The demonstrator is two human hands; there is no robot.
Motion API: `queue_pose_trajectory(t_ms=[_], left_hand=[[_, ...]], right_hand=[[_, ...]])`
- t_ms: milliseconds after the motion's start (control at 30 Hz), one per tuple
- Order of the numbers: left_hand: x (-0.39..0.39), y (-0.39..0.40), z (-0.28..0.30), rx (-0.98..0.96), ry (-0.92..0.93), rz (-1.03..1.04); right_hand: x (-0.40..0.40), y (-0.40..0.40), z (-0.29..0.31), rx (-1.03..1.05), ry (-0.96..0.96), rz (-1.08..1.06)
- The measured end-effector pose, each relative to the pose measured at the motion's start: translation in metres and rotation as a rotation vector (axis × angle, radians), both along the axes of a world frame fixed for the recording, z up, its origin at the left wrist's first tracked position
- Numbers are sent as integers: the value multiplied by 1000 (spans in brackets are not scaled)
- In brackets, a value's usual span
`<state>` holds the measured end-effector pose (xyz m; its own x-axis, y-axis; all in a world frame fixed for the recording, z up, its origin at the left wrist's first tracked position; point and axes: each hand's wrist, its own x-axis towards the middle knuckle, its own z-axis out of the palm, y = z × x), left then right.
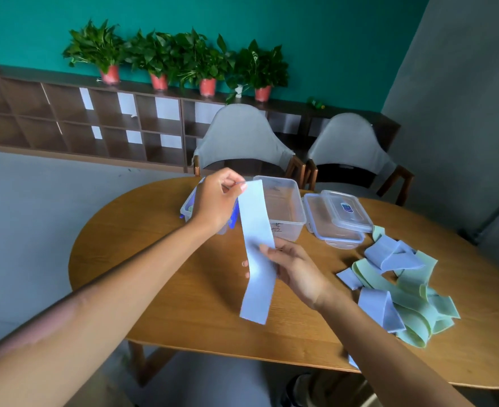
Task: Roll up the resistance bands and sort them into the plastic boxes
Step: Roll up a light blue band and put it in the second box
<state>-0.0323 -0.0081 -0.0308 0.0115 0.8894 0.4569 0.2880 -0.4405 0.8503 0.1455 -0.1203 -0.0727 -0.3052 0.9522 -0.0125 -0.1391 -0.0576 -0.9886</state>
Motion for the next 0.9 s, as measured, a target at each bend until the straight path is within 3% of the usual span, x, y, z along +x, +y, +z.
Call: queue_pose_trajectory(t_ms=[167, 600, 833, 900], left_hand=[[-20, 17, -24, -51, 140, 112], [2, 31, -88, -296, 326, 91], [19, 42, -107, -398, 402, 126], [20, 44, -111, -415, 408, 124]], right_hand=[[-1, -15, -17, -47, -79, -24], [2, -33, -77, -262, -430, -229], [5, -38, -81, -129, -891, -263], [6, -42, -82, -113, -934, -238]])
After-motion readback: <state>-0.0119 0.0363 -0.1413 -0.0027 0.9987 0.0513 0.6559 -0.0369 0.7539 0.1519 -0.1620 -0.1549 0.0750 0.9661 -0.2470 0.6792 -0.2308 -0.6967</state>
